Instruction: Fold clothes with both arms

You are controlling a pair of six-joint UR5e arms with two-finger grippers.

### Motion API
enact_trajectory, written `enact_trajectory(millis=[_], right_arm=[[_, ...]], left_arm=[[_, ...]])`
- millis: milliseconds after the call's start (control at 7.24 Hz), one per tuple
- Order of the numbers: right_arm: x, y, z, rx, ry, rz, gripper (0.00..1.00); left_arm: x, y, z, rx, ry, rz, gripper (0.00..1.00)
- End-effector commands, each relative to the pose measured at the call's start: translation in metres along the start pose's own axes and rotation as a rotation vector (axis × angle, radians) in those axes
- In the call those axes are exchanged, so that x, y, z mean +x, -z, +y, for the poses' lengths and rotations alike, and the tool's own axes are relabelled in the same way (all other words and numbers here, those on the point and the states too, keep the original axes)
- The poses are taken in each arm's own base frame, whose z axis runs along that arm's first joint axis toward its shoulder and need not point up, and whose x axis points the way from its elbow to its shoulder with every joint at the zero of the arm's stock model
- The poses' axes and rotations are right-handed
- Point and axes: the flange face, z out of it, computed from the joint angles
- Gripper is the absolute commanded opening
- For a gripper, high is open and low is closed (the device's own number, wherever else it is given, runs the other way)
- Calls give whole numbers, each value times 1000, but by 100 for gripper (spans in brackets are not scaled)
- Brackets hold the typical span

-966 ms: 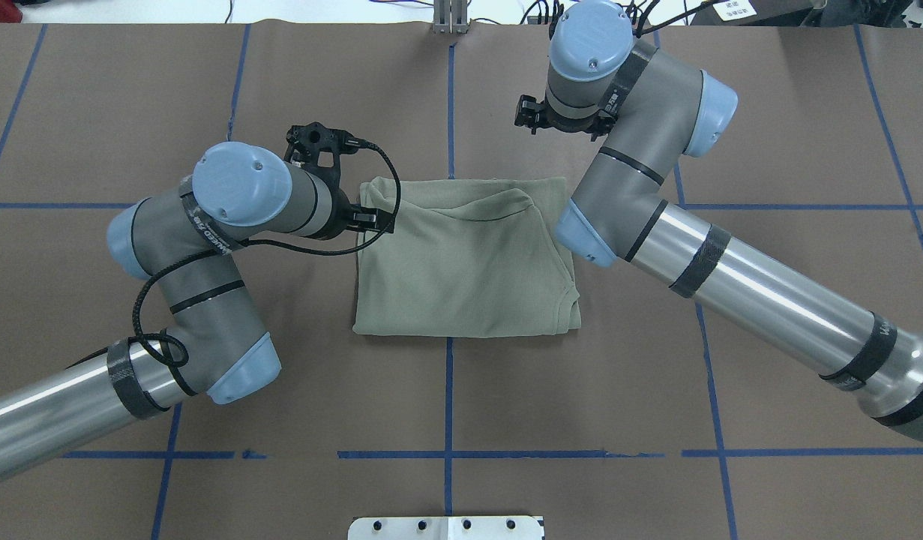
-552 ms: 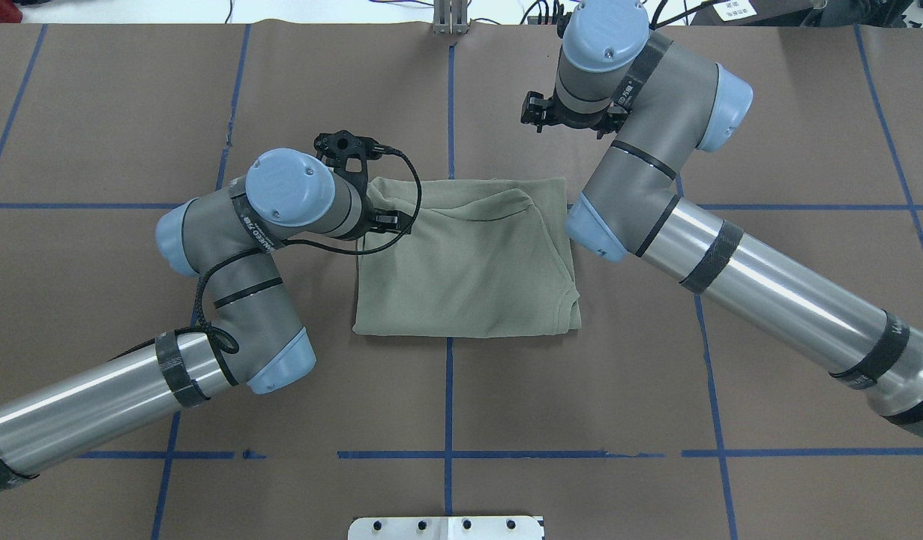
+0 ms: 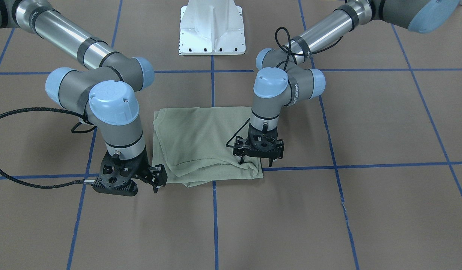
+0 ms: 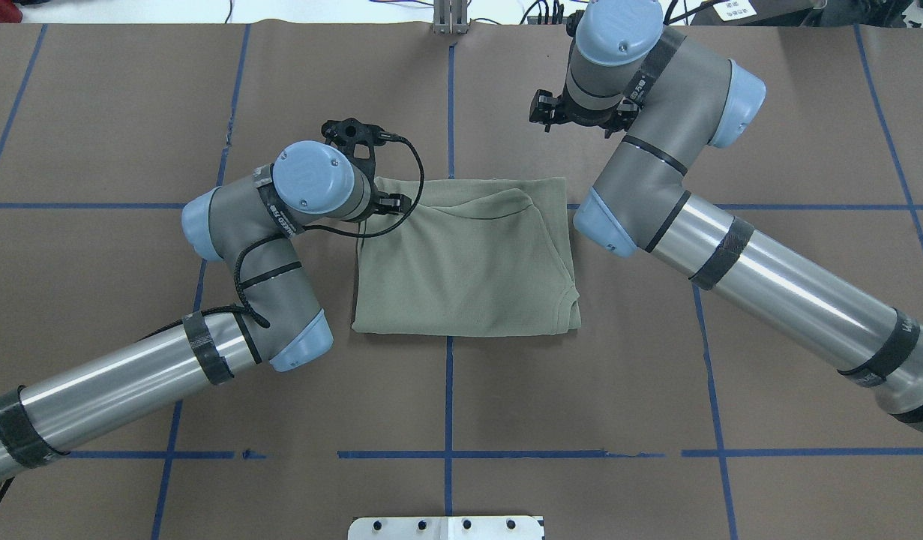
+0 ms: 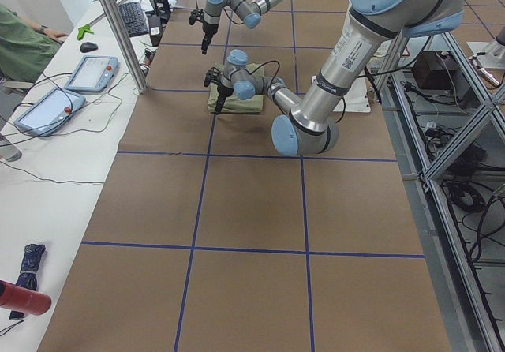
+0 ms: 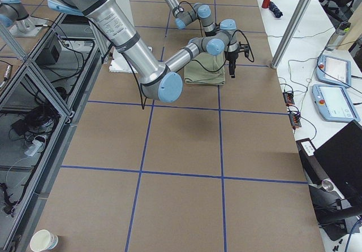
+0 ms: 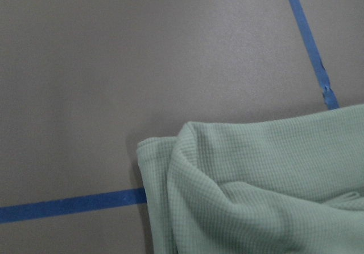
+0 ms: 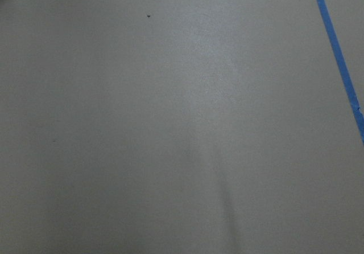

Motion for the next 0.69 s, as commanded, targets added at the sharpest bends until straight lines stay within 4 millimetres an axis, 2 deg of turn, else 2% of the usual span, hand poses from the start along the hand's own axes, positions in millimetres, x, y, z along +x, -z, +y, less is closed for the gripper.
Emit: enact_trajectory(millis=[0, 138, 276, 414, 552], right_arm=[[1, 1, 1, -5, 1, -6, 100], [8, 0, 0, -45, 44, -19, 100], [23, 12, -12, -84, 105, -11, 100], [48, 39, -28, -118, 164, 19, 100], [99, 61, -38, -150, 247, 44, 100]], left_arm=[[-41, -9, -41, 27, 6, -65, 100], [-45, -5, -51, 25, -9, -76, 100], [-37, 10, -58, 21, -10, -50, 100], [-35, 47, -70, -28, -42, -30, 100], [-41, 105, -71, -33, -118, -42, 100]])
